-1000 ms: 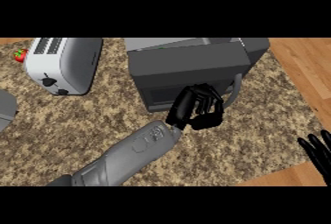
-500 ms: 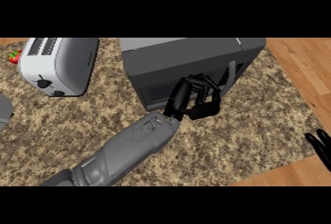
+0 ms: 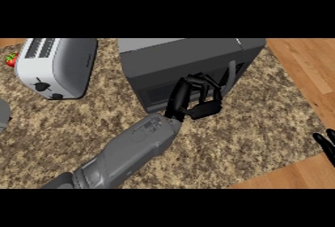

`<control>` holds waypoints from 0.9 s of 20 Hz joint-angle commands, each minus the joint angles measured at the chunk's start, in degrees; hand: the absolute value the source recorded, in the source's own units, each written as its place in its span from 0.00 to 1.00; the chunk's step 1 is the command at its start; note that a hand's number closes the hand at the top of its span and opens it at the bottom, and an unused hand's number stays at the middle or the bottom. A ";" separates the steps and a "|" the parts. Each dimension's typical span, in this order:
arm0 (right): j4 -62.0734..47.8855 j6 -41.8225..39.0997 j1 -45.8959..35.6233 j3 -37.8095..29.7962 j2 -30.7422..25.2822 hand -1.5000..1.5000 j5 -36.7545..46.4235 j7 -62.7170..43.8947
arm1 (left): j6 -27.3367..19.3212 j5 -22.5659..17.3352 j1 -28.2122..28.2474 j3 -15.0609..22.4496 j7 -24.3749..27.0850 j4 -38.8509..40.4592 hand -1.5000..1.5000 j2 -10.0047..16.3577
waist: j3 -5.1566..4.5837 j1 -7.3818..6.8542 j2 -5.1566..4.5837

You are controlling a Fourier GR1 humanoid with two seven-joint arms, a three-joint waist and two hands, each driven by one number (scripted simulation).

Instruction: Pick up the milk, place it into the microwave and close the microwave

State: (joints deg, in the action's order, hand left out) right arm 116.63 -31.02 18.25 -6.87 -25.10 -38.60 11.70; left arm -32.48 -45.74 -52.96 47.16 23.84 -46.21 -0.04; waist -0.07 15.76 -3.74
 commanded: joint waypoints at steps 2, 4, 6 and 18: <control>0.84 -1.25 -0.74 0.15 -1.58 0.00 -1.46 -0.99 | -1.94 -2.35 -2.79 -3.61 2.40 5.20 1.00 0.04 | -0.11 0.25 -0.98; 1.29 -1.35 -0.61 0.27 -1.56 0.00 -1.63 -1.00 | -1.87 -3.12 -2.82 -3.84 3.32 5.57 1.00 0.04 | -0.11 0.26 -0.98; 1.83 -2.03 -0.55 0.58 -1.62 0.00 -2.76 -0.90 | -2.15 -3.37 -3.07 -3.58 3.88 6.11 1.00 0.04 | -0.05 0.86 -1.20; 4.00 -3.22 -0.69 1.15 -3.79 0.00 -4.85 -2.70 | -3.19 -6.29 -3.01 -2.65 8.10 6.84 1.00 0.04 | -0.07 1.78 -1.60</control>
State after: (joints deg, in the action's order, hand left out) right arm 120.05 -33.88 17.55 -5.73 -28.20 -42.81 9.50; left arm -35.47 -50.57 -52.75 48.05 32.38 -45.56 -0.04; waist -0.09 17.11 -4.42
